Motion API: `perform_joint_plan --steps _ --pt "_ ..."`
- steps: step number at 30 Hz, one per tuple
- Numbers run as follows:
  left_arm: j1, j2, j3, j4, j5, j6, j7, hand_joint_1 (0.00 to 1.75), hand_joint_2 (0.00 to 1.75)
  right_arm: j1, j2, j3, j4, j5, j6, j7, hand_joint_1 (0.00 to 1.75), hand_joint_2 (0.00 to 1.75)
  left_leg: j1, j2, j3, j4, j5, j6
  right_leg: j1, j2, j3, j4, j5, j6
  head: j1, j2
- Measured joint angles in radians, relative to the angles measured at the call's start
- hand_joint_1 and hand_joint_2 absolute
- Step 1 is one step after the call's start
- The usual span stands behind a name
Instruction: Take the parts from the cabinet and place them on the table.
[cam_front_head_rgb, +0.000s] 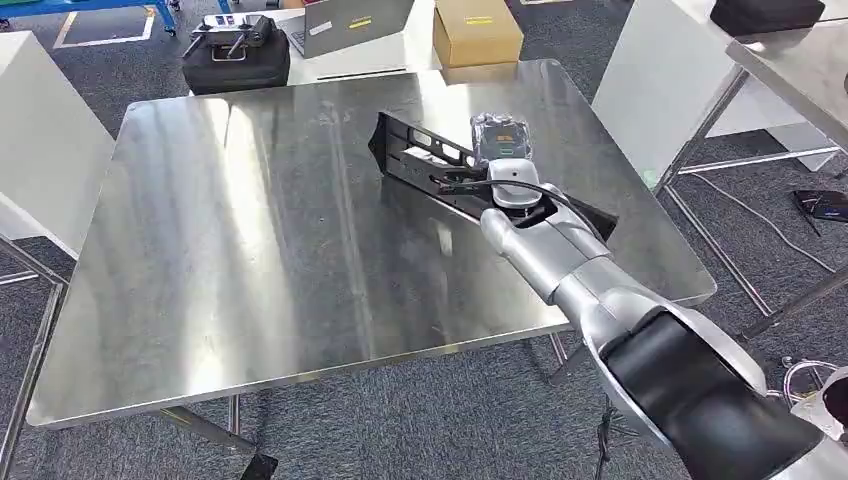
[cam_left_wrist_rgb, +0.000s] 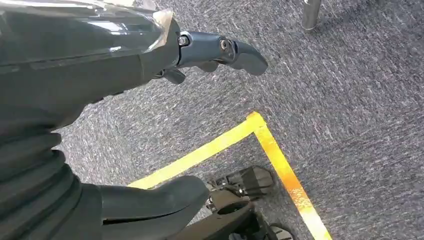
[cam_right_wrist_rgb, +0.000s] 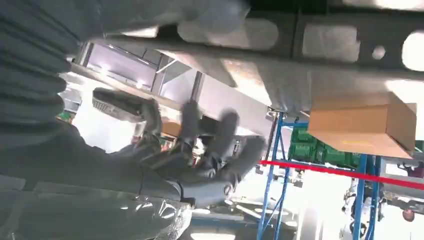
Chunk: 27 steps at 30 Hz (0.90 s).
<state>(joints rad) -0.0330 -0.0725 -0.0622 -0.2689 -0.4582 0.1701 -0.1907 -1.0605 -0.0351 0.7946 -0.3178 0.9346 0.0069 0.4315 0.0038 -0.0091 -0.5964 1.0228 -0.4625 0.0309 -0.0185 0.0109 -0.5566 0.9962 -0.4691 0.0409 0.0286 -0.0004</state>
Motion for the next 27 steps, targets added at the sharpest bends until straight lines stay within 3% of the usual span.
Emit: perform_joint_plan --steps 3,4,23,27 --pt "0.0 0.0 0.0 0.0 0.0 0.002 0.001 0.0 1.75 0.0 -0.005 -0.005 0.004 0.015 0.002 0.002 0.0 0.0 0.0 0.0 0.0 0.0 0.0 0.0 0.0 0.0 0.0 0.0 0.0 0.0 0.0 0.0" --pt "0.0 0.0 0.0 0.0 0.0 0.002 0.001 0.0 0.0 0.0 -0.008 -0.005 0.005 0.019 0.002 0.002 0.0 0.0 0.0 0.0 0.0 0.0 0.0 0.0 0.001 0.0 0.0 0.0 0.0 0.0 0.0 0.0" --pt "0.0 0.0 0.0 0.002 0.02 0.027 -0.001 0.0 0.0 0.017 -0.015 -0.044 0.013 0.08 -0.002 0.002 0.0 0.0 0.0 0.0 0.0 0.0 0.0 0.0 0.0 0.0 0.0 0.0 0.0 0.0 0.0 0.0" --pt "0.0 0.0 0.0 0.003 0.02 0.036 -0.003 0.0 0.0 0.017 -0.014 -0.049 0.013 0.089 -0.033 -0.007 0.0 0.0 0.0 0.0 0.0 0.0 0.0 0.0 0.0 0.0 0.0 0.0 0.0 0.0 0.0 0.0"
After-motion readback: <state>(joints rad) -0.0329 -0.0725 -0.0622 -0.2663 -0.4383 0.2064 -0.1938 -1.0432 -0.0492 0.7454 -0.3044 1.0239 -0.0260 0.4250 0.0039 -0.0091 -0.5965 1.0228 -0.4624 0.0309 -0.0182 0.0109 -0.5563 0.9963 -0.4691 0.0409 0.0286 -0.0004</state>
